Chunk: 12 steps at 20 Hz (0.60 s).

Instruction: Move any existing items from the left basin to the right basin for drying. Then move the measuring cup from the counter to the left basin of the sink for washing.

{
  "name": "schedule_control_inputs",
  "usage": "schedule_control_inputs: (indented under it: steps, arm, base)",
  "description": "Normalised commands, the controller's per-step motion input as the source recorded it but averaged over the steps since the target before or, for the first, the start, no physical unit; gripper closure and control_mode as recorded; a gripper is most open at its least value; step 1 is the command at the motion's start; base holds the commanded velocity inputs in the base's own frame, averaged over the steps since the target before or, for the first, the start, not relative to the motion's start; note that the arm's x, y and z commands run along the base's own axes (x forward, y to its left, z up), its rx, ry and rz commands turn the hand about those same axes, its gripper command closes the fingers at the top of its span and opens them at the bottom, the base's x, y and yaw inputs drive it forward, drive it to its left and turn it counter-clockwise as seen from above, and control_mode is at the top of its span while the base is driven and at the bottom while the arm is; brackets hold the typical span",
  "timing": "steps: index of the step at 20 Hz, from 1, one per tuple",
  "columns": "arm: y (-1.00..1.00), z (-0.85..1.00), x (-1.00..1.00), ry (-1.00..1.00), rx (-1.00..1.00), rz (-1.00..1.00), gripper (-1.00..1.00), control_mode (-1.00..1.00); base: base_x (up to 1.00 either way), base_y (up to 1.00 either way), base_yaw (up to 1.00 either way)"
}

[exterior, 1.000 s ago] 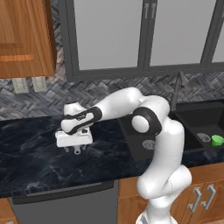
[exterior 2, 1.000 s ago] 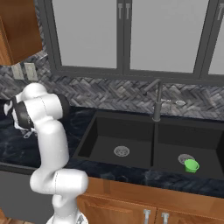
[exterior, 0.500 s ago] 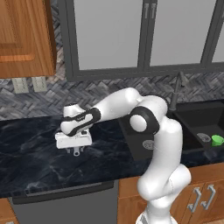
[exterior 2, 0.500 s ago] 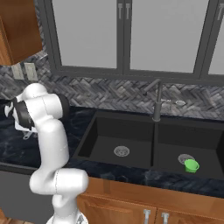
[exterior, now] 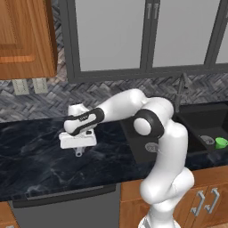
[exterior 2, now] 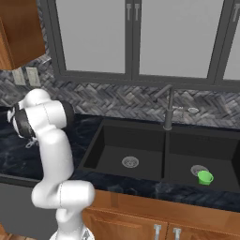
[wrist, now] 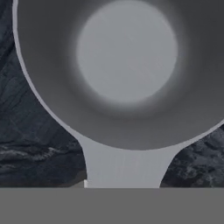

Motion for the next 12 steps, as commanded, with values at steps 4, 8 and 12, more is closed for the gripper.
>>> schedule_control_inputs:
  steps: [4, 8, 12]
  arm:
    - [-0.82, 0.23, -0.14, -0.07, 0.02, 0.05, 1.00, -1.00]
    - [-0.92, 0.34, -0.43, -0.13, 0.04, 0.03, 1.00, -1.00]
    - [-1.00, 0.45, -0.07, -0.02, 0.06, 0.00, 1.00, -1.00]
  base:
    - [0.00, 0.00, 0.00]
    - [0.00, 0.00, 0.00]
    - [0.00, 0.00, 0.00]
